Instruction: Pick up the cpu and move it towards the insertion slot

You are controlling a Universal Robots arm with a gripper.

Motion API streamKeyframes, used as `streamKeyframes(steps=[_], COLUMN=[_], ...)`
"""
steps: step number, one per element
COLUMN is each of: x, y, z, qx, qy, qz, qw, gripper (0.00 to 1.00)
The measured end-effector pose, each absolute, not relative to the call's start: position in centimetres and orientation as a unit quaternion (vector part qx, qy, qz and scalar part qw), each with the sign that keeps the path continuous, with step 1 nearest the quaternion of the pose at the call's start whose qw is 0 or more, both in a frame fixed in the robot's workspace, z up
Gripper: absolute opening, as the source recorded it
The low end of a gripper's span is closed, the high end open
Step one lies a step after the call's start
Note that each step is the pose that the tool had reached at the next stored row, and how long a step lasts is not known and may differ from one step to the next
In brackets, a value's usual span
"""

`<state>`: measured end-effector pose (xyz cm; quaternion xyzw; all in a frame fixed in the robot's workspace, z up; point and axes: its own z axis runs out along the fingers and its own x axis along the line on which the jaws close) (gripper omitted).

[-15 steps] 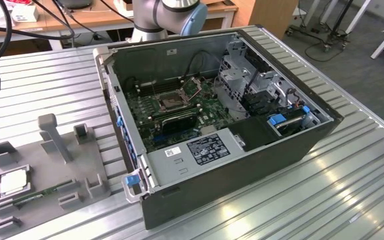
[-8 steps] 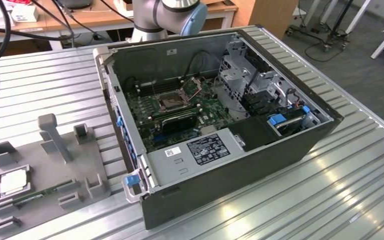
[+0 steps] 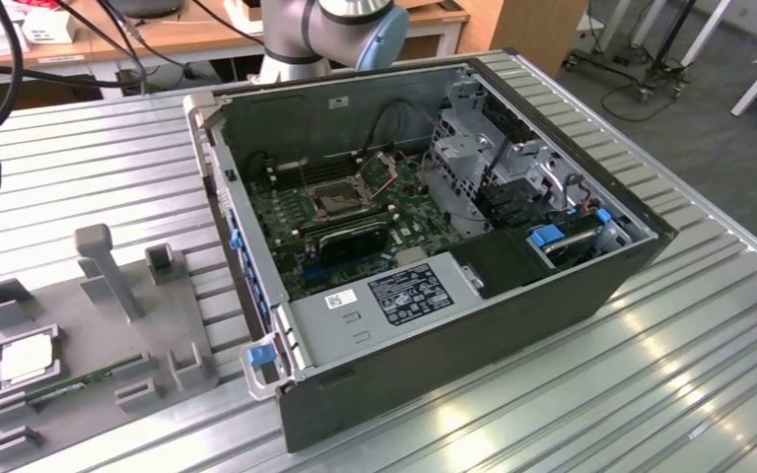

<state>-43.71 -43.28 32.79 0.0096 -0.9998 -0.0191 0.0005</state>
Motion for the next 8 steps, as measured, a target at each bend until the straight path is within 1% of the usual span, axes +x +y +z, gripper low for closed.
streamKeyframes(steps=[8], x=[-43.7], y=[-43.3], z=[31.4], qx=[0.01], qy=[-1.0], qz=[-0.019], qw=[0.0], gripper=[0.11])
